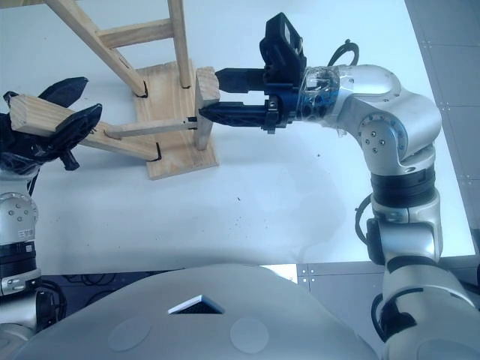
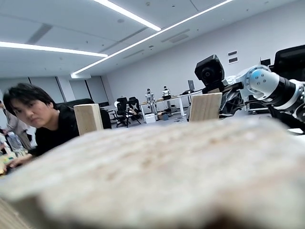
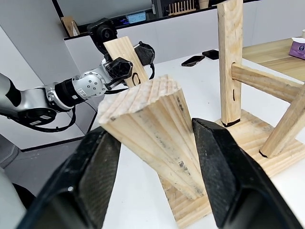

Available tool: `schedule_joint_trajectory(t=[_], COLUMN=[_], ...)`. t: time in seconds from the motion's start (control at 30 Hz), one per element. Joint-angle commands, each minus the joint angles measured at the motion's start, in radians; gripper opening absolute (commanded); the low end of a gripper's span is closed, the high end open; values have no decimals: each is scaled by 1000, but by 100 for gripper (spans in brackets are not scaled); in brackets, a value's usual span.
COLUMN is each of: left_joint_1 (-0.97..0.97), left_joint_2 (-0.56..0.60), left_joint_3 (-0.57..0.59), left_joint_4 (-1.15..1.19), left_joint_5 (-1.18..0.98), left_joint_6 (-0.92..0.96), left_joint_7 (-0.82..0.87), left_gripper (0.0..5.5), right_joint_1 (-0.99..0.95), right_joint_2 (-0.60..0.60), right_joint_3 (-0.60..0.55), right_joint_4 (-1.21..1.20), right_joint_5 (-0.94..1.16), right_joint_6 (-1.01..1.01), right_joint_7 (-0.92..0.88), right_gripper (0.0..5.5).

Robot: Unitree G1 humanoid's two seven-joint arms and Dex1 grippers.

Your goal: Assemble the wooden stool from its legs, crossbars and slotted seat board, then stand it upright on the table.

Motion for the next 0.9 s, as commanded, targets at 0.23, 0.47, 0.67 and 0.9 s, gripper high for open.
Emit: schedule_joint_trajectory(t=[0.23,0.47,0.67,0.9], left_joint_1=[31,-44,-124,-159], left_joint_2=[37,45,55,90], left_joint_3=[51,-2,-98,-171], left_joint_4=[145,31,-120,-87], left_joint_5=[268,242,271,361], left_joint_6=[-71,117,335,443], left_joint_7=[142,220,330,389], left_gripper=[163,163,163,163], right_joint_1=[52,22,-12,-31], right_joint_2=[-71,-59,-25,-20], right_joint_3=[73,102,165,205], right_joint_4=[-42,-86,-114,-111], right_joint_5=[-41,-61,-95,-160], right_joint_6=[87,87,104,104], right_joint_7=[-3,-32,-61,-62], right_gripper=[237,235,220,214])
